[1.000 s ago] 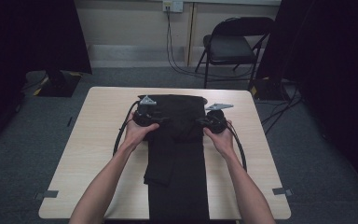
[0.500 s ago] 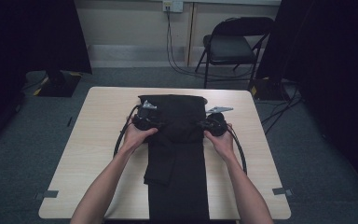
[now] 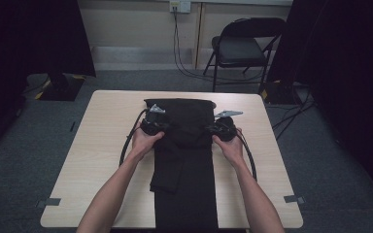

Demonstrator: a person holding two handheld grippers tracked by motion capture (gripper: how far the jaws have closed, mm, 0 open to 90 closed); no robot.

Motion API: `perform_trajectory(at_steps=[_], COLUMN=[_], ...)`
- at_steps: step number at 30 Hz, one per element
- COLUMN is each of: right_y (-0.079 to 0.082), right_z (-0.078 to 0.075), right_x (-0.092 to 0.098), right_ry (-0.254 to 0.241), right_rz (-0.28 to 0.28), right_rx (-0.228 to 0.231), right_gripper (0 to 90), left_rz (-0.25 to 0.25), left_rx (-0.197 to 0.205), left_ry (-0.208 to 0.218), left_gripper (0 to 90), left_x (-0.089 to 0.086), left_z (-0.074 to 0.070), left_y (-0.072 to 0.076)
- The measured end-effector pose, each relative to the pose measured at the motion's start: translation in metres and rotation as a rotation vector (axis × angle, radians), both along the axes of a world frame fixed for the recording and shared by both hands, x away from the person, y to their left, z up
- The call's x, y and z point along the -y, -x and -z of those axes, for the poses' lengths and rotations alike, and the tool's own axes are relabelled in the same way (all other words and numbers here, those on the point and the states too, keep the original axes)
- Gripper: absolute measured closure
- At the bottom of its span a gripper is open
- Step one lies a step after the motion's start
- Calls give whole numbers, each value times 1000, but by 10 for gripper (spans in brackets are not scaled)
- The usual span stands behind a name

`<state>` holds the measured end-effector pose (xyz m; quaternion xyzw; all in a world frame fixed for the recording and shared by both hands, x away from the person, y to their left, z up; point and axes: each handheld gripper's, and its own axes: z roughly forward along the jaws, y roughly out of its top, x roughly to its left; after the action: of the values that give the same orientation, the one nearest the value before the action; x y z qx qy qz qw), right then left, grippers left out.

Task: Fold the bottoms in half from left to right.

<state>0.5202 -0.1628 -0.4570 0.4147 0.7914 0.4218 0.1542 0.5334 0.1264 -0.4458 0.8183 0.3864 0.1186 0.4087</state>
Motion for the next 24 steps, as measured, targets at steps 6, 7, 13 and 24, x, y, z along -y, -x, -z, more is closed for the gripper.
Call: perform_trajectory(at_steps=[6, 7, 13, 24], right_y=[-4, -4, 3, 64], right_z=[-26, -26, -66, -129], right_x=[7, 7, 11, 5], right_ry=[-54, -54, -121, -130], right_rz=[25, 25, 8, -110], right_rx=[42, 42, 109, 209], right_gripper=[868, 868, 869, 871], left_rz=[-17, -17, -9, 86], left_rx=[87, 87, 181, 289], left_ry=[87, 87, 121, 174], left_gripper=[862, 863, 863, 865], left_x=[-3, -3, -13, -29], left_z=[-41, -41, -88, -141], left_y=[-2, -2, 19, 110])
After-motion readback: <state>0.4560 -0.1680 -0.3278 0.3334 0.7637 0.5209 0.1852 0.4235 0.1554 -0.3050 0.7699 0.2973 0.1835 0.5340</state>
